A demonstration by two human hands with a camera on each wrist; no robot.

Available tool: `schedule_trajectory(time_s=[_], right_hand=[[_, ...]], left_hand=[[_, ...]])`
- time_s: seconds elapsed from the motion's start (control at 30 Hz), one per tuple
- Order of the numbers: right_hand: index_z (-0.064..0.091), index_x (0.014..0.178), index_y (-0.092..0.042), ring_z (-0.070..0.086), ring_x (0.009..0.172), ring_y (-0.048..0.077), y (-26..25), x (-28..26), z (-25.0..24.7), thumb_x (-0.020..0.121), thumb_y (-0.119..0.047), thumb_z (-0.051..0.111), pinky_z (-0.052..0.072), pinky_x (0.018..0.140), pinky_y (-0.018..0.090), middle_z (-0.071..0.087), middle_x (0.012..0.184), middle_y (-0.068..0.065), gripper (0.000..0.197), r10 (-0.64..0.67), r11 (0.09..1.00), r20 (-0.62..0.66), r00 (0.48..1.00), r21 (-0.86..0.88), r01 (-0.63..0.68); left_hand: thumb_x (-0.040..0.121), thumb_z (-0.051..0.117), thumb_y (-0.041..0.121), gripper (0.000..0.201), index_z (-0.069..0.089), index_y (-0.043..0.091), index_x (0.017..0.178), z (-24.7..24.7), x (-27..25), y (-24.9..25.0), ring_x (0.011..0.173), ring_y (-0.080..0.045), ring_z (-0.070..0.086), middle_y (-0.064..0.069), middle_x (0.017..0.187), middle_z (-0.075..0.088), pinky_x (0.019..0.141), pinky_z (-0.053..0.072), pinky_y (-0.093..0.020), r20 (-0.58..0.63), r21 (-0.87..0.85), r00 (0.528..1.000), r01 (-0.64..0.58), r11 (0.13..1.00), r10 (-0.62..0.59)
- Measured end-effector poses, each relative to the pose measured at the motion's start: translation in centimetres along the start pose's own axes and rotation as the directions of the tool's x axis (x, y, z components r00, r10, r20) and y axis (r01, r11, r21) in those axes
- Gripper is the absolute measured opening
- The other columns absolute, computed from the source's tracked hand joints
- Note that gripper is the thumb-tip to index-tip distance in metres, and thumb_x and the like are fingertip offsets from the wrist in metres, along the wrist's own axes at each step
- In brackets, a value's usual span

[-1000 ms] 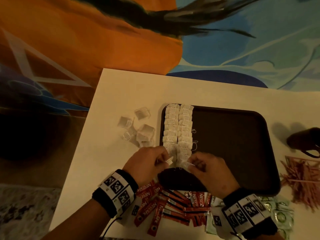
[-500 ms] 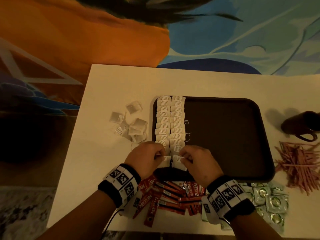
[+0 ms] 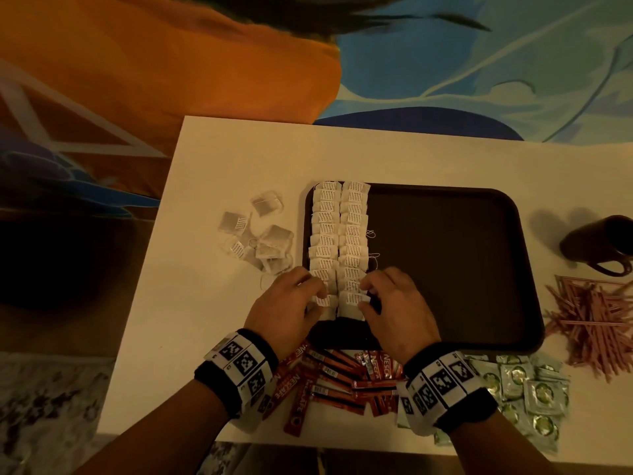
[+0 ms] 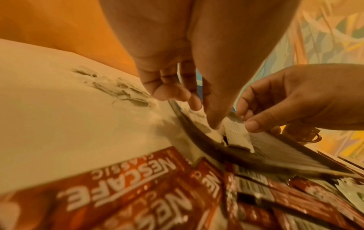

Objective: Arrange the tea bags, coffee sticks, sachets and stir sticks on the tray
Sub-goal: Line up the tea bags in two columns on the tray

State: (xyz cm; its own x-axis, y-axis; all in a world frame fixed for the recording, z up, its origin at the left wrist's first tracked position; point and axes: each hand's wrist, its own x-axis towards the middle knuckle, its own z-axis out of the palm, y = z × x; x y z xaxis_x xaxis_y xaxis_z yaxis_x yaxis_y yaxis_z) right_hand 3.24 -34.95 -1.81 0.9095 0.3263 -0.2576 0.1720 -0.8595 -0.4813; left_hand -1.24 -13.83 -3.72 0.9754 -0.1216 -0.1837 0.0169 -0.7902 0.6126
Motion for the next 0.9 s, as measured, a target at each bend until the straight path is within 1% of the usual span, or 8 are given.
schedule_trajectory(time_s=[0.1, 0.2, 0.33, 0.47, 0.6, 0.73, 0.83, 0.9], right_hand=[[0.061, 0.109, -0.030, 0.051, 0.106, 0.007, 0.0, -0.5, 0.4, 0.091, -0.024, 0.073, 0.053, 0.083, 0.026, 0.051, 0.112, -0.012, 0.022, -0.007, 1.000, 0.058, 0.998, -0.020, 0.008], [0.061, 0.107, -0.030, 0.053, 0.106, 0.009, 0.0, -0.8, 1.0, 0.092, -0.025, 0.071, 0.053, 0.082, 0.027, 0.052, 0.112, -0.012, 0.019, 0.005, 1.000, 0.080, 0.997, -0.011, -0.004], [0.063, 0.110, -0.029, 0.055, 0.108, 0.010, 0.0, -0.8, 1.4, 0.092, -0.023, 0.072, 0.055, 0.084, 0.030, 0.054, 0.115, -0.010, 0.021, 0.003, 1.000, 0.086, 0.996, 0.001, -0.003], [0.063, 0.113, -0.029, 0.053, 0.109, 0.010, 0.0, -0.8, 1.4, 0.094, -0.024, 0.069, 0.053, 0.084, 0.028, 0.055, 0.116, -0.009, 0.021, 0.006, 1.000, 0.113, 0.994, -0.022, -0.003], [0.064, 0.111, -0.030, 0.053, 0.108, 0.010, 0.0, -0.8, 1.5, 0.094, -0.025, 0.070, 0.052, 0.084, 0.027, 0.055, 0.115, -0.009, 0.018, 0.002, 1.000, 0.123, 0.992, -0.028, 0.002], [0.065, 0.112, -0.029, 0.053, 0.110, 0.011, -0.3, -0.9, 1.2, 0.094, -0.026, 0.069, 0.054, 0.086, 0.030, 0.056, 0.115, -0.009, 0.018, 0.003, 0.999, 0.132, 0.991, -0.043, 0.002], [0.065, 0.112, -0.028, 0.054, 0.107, 0.011, -0.5, -0.9, 0.6, 0.094, -0.026, 0.069, 0.054, 0.084, 0.031, 0.057, 0.111, -0.008, 0.019, 0.010, 0.999, 0.109, 0.994, -0.032, -0.006], [0.066, 0.112, -0.027, 0.057, 0.103, 0.013, -0.8, -0.8, 0.2, 0.093, -0.027, 0.071, 0.056, 0.082, 0.034, 0.058, 0.108, -0.007, 0.019, 0.007, 1.000, 0.078, 0.997, -0.012, -0.006]], left_hand=[[0.089, 0.073, 0.025, 0.020, 0.066, 0.027, 0.108, 0.5, -0.8, -0.1, 0.106, -0.015, 0.054, 0.012, 0.115, 0.054, 0.080, 0.054, -0.036, 0.019, 0.021, 1.000, 0.004, 1.000, -0.004], [0.089, 0.073, 0.025, 0.022, 0.067, 0.027, 0.111, 0.9, -1.1, 0.0, 0.106, -0.015, 0.053, 0.011, 0.118, 0.055, 0.079, 0.056, -0.038, 0.006, 0.033, 1.000, 0.000, 0.999, 0.000], [0.089, 0.073, 0.022, 0.021, 0.069, 0.026, 0.110, 1.2, -1.2, 0.0, 0.106, -0.017, 0.054, 0.009, 0.118, 0.056, 0.076, 0.057, -0.038, -0.025, 0.048, 1.000, -0.003, 0.999, 0.004], [0.091, 0.071, 0.022, 0.021, 0.069, 0.025, 0.111, 1.3, -1.3, 0.0, 0.107, -0.018, 0.054, 0.008, 0.120, 0.055, 0.076, 0.057, -0.037, -0.027, 0.062, 1.000, 0.002, 0.998, 0.000], [0.092, 0.070, 0.024, 0.022, 0.068, 0.025, 0.113, 1.4, -1.5, 0.0, 0.108, -0.018, 0.054, 0.007, 0.121, 0.055, 0.078, 0.057, -0.038, -0.022, 0.064, 1.000, 0.013, 0.998, -0.012], [0.091, 0.070, 0.023, 0.022, 0.068, 0.024, 0.113, 1.4, -1.7, 0.1, 0.107, -0.018, 0.054, 0.007, 0.120, 0.055, 0.078, 0.057, -0.038, -0.039, 0.045, 0.999, 0.011, 0.999, -0.009], [0.091, 0.069, 0.022, 0.021, 0.068, 0.024, 0.112, 1.2, -1.8, 0.2, 0.107, -0.018, 0.055, 0.007, 0.120, 0.054, 0.079, 0.057, -0.039, -0.056, 0.017, 0.998, 0.008, 1.000, -0.007], [0.092, 0.069, 0.022, 0.021, 0.068, 0.025, 0.113, 0.8, -1.7, 0.1, 0.107, -0.019, 0.056, 0.007, 0.119, 0.054, 0.080, 0.056, -0.040, -0.075, -0.003, 0.997, -0.003, 1.000, 0.002]])
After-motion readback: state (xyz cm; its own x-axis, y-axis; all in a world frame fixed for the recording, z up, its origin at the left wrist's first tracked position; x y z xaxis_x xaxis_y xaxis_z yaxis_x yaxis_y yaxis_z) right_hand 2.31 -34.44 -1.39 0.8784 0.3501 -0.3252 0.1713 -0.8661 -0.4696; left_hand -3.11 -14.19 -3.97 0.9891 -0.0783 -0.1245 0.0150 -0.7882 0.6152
